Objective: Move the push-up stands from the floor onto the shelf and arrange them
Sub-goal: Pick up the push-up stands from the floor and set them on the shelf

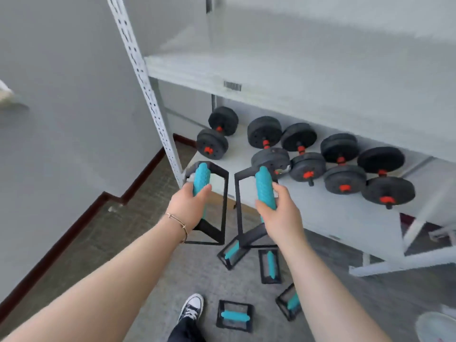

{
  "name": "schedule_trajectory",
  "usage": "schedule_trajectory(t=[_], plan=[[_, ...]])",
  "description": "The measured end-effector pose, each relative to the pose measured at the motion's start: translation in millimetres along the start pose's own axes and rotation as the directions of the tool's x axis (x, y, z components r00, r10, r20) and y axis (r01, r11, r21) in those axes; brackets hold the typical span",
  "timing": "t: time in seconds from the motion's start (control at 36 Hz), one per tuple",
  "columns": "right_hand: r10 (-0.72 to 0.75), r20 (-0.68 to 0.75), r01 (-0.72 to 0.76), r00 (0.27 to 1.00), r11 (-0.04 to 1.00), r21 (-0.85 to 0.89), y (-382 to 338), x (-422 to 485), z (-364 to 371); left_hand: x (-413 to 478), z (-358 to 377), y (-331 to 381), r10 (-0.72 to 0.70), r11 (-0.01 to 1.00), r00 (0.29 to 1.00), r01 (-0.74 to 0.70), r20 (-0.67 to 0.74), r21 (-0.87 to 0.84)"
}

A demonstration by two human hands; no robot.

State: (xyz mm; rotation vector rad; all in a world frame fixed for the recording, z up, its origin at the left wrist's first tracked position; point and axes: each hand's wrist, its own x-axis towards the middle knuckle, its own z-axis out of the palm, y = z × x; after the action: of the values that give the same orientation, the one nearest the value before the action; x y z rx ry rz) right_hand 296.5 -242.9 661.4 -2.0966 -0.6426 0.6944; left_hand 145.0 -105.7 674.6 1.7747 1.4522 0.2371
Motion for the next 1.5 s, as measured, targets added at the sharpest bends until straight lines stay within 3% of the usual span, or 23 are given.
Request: schedule_trajectory(t=[0.33,0.64,0.78,1.08,1.25,1.5], plan=[[-0.16,-0.22,0.186,0.962,0.977,0.108,-116,-17,-102,-24,-80,128,0.252,0.965,0.964,-0.257,-0.081,-0.052],[-0.179,-0.401,0.216,0.898,0.975,0.047,-215,80,-124,80,-136,219,0.337,0.928,0.937,-0.348,-0.096,-0.136],[-0.136,-0.45,0.174,0.883,0.984,0.043,-261,151,-114,164,-159,265,0.346,0.913,0.938,-0.334,0.012,-0.236],[0.017,-0.412,0.01,0.911,0.998,0.065,-323,285,-71,322,-180,309,0.306,0.943,0.941,-0.278,0.146,-0.181],[0.055,-0.371,-0.051,0.927,0.998,0.021,-333,331,-47,369,-174,311,0.246,0.954,0.942,-0.194,0.23,-0.227],[0.106,-0.37,-0.111,0.923,0.994,0.008,-323,353,-39,393,-162,307,0.235,0.962,0.93,-0.181,0.281,-0.206]])
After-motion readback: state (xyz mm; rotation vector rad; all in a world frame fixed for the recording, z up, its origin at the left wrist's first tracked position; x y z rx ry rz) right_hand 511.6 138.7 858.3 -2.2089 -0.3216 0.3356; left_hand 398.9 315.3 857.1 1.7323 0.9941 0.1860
